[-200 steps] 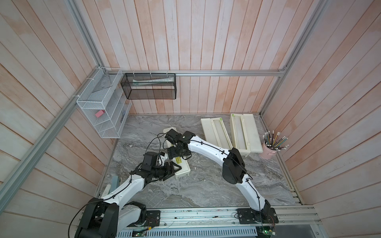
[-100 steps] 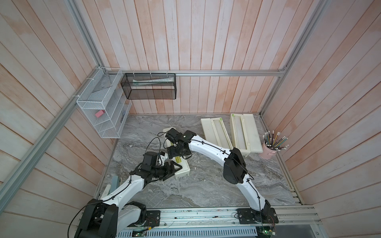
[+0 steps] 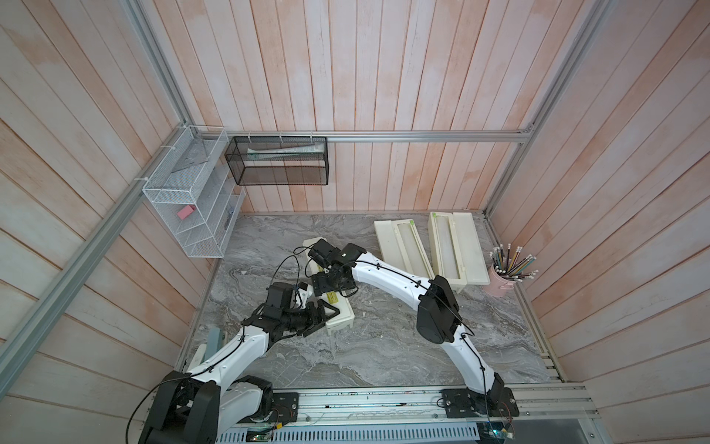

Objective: Put plastic wrap rolls into dispensers
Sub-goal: Close the lid on the plastic wrap cutting box.

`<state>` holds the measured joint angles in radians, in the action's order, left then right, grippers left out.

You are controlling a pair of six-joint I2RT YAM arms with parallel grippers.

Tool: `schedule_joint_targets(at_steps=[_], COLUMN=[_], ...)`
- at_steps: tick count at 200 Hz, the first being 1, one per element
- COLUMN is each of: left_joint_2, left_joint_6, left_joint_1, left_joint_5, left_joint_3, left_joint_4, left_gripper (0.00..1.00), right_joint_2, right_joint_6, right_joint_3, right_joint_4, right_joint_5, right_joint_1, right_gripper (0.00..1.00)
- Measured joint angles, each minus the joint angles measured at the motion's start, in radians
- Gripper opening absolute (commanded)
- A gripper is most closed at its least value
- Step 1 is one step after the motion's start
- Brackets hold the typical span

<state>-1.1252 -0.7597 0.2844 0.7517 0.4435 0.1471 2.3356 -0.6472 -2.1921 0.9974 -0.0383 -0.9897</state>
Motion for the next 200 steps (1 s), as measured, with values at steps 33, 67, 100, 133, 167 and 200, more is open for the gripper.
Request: schedule_joint_targets(at_steps=[33,67,100,133,167,200], left_joint_2=[-0.008,-0.013,-0.021,-0.035,-0.053,-0.053], left_joint_6=[0.000,0.000,0.000,-0.001,-0.004,-0.005], left_joint_1=[0.000,0.000,0.000,0.000,0.000,-0.001], left_joint_5=[0.000,0.000,0.000,-0.001,-0.003,0.000], left_joint_3=[0.000,0.000,0.000,-0.003,-0.017,-0.029], left_joint_4=[-0.009,-0.013,-0.018,-0.027,-0.056,-0.080], left_gripper=[0.88,0.88,0.87,0.82,0.79,0.79], right_joint_2=[0.008,0.024,0.030,0.037,0.038,0.039], right_joint_6=[0.003,0.011,0.013,0.012,0.011,0.011], right_joint_3=[-0.014,-0.034,-0.041,-0.051,-0.052,-0.052], right_joint_4=[0.025,0.029,0.030,0.033,0.032,0.033], right_joint_5=[-0.018,-0.024,-0.026,-0.027,-0.028,-0.031], right_joint_1=[-0.005,-0.012,-0.013,-0.013,-0.013,-0.014], right_gripper=[0.89,0.89,0.90,0.90,0.90,0.90])
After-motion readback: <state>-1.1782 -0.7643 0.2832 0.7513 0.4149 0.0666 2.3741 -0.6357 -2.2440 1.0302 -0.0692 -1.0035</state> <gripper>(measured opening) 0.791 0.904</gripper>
